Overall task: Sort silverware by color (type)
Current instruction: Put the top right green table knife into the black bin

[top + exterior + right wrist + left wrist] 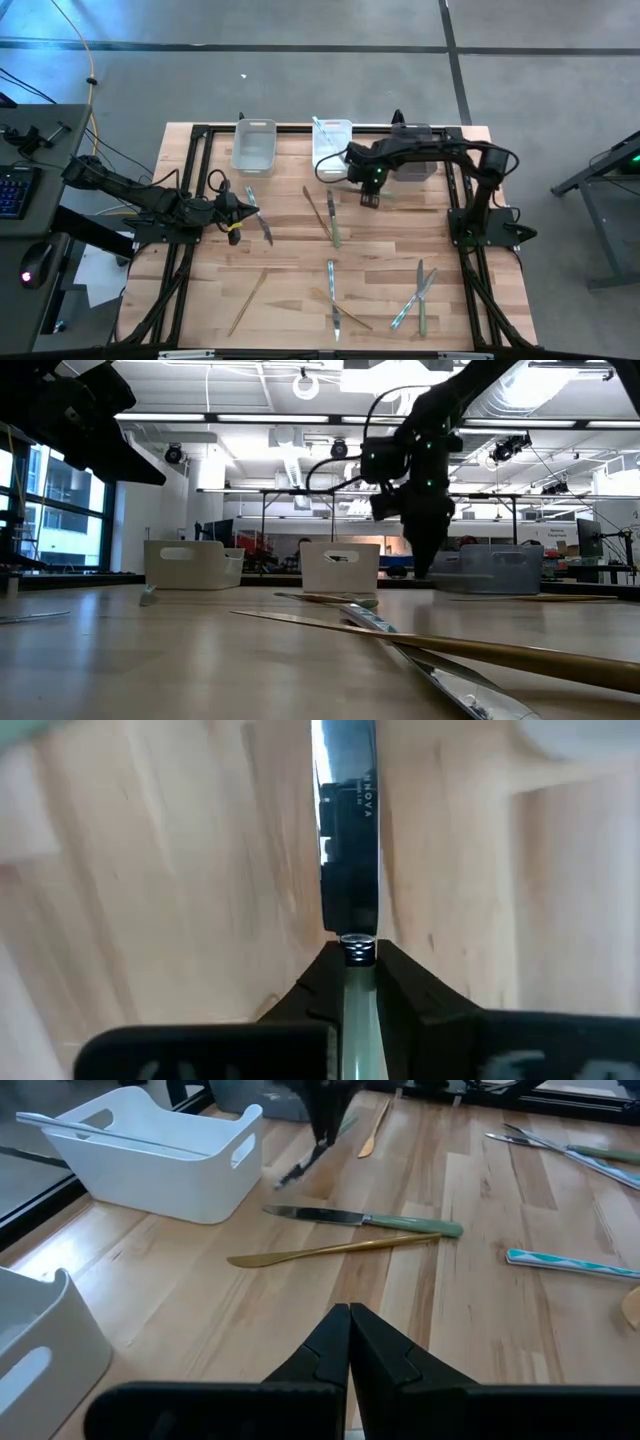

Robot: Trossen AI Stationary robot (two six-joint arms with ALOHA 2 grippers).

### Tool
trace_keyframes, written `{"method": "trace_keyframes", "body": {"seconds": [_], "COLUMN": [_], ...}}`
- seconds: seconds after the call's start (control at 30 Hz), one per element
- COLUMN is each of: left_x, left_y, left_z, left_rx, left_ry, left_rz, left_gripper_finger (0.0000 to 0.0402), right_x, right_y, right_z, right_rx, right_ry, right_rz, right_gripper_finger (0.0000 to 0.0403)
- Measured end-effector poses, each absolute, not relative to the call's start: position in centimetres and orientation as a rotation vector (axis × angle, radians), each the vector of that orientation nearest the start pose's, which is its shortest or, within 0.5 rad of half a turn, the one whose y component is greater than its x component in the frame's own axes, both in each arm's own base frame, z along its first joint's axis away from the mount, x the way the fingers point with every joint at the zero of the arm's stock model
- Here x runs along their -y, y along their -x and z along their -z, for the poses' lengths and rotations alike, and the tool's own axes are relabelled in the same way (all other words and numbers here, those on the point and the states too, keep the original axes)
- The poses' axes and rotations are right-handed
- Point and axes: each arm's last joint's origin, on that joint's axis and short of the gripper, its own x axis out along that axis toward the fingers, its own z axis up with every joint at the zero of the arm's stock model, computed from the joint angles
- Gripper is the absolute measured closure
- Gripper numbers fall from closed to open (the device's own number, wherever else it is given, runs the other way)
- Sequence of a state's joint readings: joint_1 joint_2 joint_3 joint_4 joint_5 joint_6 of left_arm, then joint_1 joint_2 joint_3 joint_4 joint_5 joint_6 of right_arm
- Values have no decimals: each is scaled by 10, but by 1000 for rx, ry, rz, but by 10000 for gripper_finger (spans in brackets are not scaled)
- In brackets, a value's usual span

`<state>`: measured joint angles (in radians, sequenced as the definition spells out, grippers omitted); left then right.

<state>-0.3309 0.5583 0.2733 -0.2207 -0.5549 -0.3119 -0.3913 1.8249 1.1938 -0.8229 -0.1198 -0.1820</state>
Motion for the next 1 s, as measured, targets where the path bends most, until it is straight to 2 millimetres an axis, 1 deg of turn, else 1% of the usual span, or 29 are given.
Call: {"method": "trace_keyframes", "body": {"seconds": [0.1, 0.27, 0.37, 0.47, 0.57, 0.67, 0.73, 0.87, 1.0], "left_x": [27, 28, 27, 28, 28, 28, 28, 28, 28], "left_y": [-127, -127, -127, -127, -127, -127, -127, -127, -127], "left_z": [-187, -187, -187, -187, -187, -187, -187, -187, -187], "left_rx": [-418, -417, -418, -420, -422, -423, -421, -418, -415], "left_ry": [88, 89, 89, 89, 94, 94, 98, 119, 141], "left_rz": [-287, -285, -285, -280, -267, -267, -267, -272, -277], "left_gripper_finger": [402, 402, 402, 401, 402, 402, 402, 402, 402], "right_x": [115, 104, 104, 107, 118, 138, 155, 186, 208], "right_y": [-302, -295, -286, -271, -248, -221, -204, -178, -165], "right_z": [-173, -189, -206, -225, -247, -264, -270, -268, -256], "right_rx": [-1456, -1469, -1443, -1416, -1389, -1357, -1329, -1315, -1339], "right_ry": [-243, -290, -311, -341, -351, -372, -417, -503, -594], "right_rz": [93, 103, 138, 184, 297, 445, 532, 642, 695], "right_gripper_finger": [392, 392, 392, 393, 393, 393, 393, 393, 393]}}
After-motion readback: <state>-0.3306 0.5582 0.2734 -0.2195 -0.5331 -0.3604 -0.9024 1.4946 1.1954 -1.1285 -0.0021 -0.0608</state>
